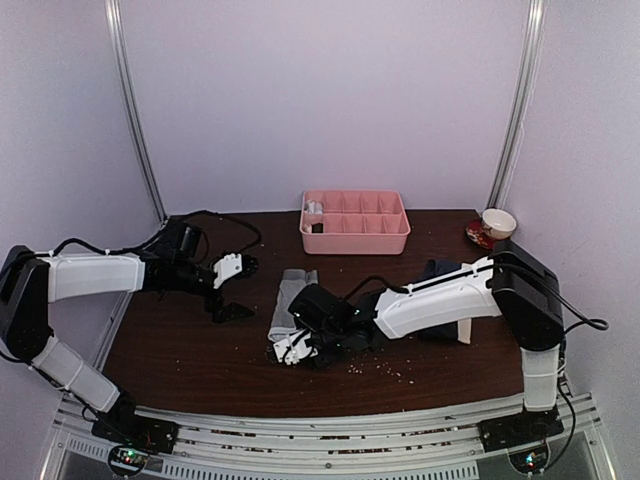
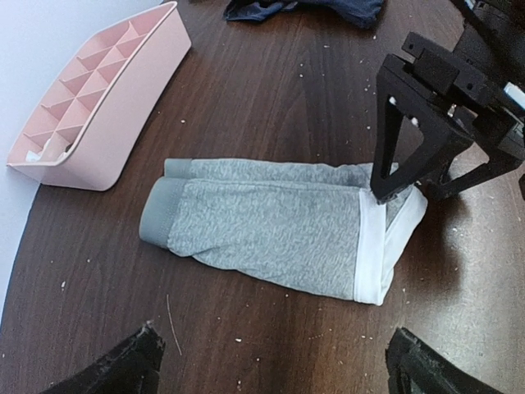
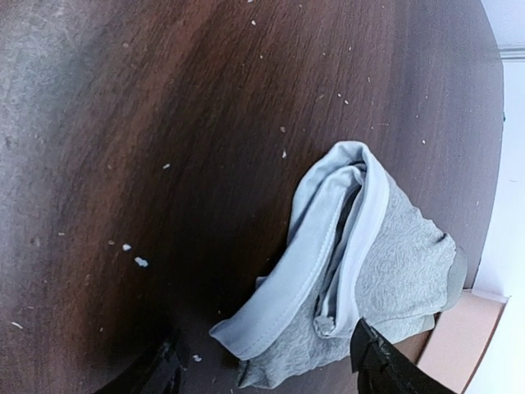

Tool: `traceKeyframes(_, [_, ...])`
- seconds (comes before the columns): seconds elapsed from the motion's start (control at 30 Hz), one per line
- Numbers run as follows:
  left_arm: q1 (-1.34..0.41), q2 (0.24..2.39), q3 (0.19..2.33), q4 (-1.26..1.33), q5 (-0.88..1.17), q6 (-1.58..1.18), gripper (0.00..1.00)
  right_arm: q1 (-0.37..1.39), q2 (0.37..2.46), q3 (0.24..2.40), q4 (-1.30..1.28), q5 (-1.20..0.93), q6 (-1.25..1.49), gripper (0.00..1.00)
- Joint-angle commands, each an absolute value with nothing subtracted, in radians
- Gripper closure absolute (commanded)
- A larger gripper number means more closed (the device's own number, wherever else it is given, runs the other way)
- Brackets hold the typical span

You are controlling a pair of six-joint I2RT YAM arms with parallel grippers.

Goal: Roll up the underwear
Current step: Pick up the underwear from the center of the board.

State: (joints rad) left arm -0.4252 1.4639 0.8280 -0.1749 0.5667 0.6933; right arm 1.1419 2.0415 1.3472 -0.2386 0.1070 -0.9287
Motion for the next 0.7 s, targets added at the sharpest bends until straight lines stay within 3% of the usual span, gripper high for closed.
traceKeyframes(0.0, [-0.417, 1.448, 0.818, -0.125, 0.599, 0.678, 0.02, 1.127, 2.082, 1.392, -0.272, 0.147, -0.957, 0.3])
traceKeyframes(0.2, [-0.417, 1.447, 0.818, -0.13, 0.604, 0.682, 0.02, 1.106, 2.104, 1.437, -0.298, 0.117, -0.945, 0.3])
traceKeyframes(0.3, [-0.415, 1.445, 0.816, -0.132, 0.606, 0.684, 0.02, 1.093, 2.135, 1.483, -0.348, 0.081, -0.925, 0.35])
traceKeyframes(0.37, [-0.415, 1.442, 0.815, -0.132, 0.609, 0.688, 0.02, 1.082, 2.155, 1.514, -0.383, 0.049, -0.905, 0.45])
traceKeyframes(0.47, [-0.416, 1.435, 0.811, -0.133, 0.618, 0.695, 0.02, 1.066, 2.181, 1.555, -0.435, -0.001, -0.874, 0.77])
traceKeyframes(0.67, [-0.411, 1.381, 0.775, -0.126, 0.652, 0.753, 0.02, 1.046, 2.156, 1.525, -0.451, -0.142, -0.772, 1.0])
